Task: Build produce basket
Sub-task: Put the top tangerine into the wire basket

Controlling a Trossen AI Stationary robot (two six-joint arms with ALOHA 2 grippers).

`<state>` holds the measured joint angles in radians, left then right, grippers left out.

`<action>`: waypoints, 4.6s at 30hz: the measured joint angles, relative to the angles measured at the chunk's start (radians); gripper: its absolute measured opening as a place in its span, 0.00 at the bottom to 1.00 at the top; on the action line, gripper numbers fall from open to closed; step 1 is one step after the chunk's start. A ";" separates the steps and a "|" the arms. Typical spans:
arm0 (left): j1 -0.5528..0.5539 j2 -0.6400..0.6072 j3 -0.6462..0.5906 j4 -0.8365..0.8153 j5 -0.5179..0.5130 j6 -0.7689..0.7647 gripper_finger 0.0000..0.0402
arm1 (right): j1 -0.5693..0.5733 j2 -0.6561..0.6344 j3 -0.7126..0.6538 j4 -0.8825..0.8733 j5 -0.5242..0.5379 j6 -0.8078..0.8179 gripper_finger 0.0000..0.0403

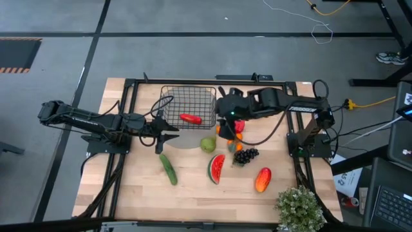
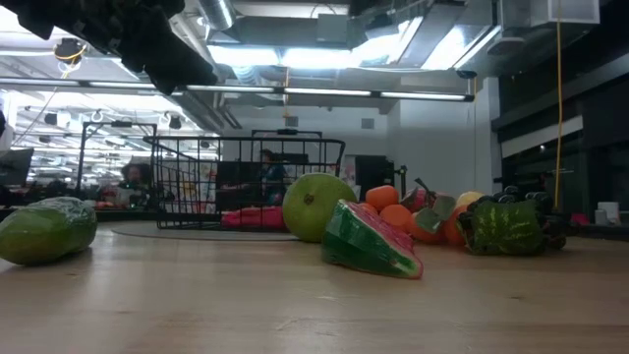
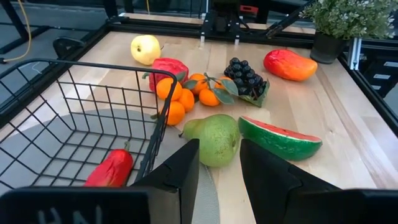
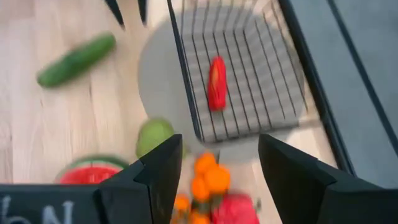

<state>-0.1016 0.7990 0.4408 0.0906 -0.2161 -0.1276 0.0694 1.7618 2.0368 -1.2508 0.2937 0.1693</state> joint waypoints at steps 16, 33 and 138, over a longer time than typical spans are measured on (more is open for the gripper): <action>0.000 0.000 0.000 0.008 0.000 0.000 0.29 | 0.001 -0.102 -0.060 -0.324 0.117 0.118 0.53; 0.000 0.000 0.000 0.008 0.000 0.000 0.28 | 0.000 -0.492 -0.634 -0.311 0.427 0.953 0.53; 0.000 0.000 0.000 0.007 0.000 0.007 0.29 | -0.066 -0.163 -1.011 0.727 -0.036 0.350 0.22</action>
<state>-0.1013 0.7993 0.4408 0.0980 -0.2161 -0.1204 0.0037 1.5985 1.0258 -0.5236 0.2572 0.5194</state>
